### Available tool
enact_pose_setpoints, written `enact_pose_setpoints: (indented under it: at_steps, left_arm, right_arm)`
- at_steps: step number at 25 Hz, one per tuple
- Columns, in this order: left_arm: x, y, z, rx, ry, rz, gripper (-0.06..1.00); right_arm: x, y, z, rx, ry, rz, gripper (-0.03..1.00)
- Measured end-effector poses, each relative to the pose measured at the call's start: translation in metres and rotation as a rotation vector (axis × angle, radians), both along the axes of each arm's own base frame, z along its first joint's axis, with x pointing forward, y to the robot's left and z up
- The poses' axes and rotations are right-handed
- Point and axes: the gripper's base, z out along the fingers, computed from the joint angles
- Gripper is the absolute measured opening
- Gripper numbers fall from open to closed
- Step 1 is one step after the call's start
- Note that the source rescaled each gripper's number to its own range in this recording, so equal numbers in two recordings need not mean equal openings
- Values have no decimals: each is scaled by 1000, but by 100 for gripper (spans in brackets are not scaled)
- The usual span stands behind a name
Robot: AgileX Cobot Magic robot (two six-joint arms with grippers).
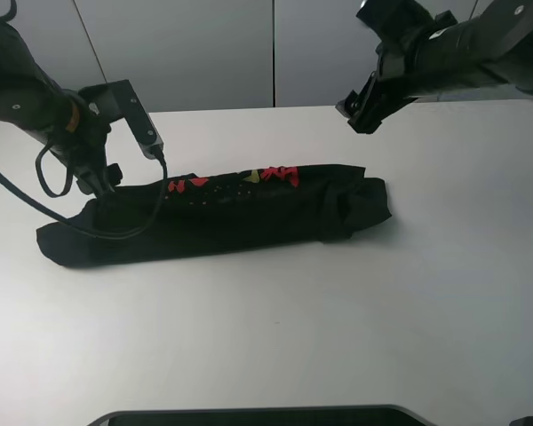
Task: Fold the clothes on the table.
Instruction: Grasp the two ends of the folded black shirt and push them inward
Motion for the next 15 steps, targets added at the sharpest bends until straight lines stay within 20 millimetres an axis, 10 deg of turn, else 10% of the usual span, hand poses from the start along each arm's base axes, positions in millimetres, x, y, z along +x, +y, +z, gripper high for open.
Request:
enact_pose_setpoints:
  at_steps: [8, 15]
  left_arm:
    - [-26, -5, 28, -255, 80, 302, 100]
    - [-37, -10, 23, -377, 217, 464, 100]
  right_arm:
    - [-28, 10, 15, 311, 292, -54, 100]
    - [-38, 14, 0, 348, 503, -81, 70]
